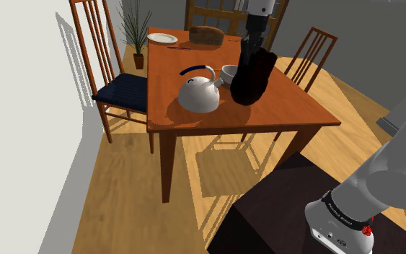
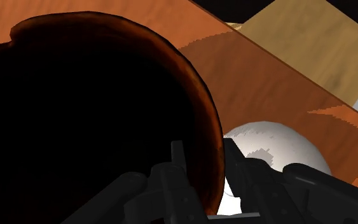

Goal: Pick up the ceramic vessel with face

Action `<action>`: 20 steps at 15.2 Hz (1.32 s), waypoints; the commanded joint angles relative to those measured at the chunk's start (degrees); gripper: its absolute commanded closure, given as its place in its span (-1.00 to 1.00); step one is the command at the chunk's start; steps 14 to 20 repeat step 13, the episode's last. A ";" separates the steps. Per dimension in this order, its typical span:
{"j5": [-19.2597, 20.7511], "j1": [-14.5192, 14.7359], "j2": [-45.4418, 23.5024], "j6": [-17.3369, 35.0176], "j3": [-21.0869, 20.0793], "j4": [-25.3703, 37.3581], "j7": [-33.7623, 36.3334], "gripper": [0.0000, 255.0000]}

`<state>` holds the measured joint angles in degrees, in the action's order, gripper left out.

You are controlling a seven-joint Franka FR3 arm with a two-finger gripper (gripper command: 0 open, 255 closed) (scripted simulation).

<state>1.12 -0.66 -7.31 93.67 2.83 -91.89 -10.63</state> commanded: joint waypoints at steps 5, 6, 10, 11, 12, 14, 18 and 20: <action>-0.01 -0.08 -0.78 -4.96 0.06 6.00 -0.23 1.00; -0.01 -0.08 -0.94 -5.80 0.07 6.99 -0.25 1.00; -0.05 -0.11 -1.77 -9.21 0.08 11.23 -0.35 1.00; -0.06 -0.11 -2.03 -10.09 0.09 12.36 -0.38 1.00; -0.06 -0.11 -2.07 -10.22 0.09 12.54 -0.38 1.00; -0.06 -0.11 -2.06 -10.21 0.09 12.53 -0.38 1.00; -0.06 -0.11 -2.06 -10.21 0.09 12.53 -0.38 1.00; -0.06 -0.11 -2.06 -10.21 0.09 12.53 -0.38 1.00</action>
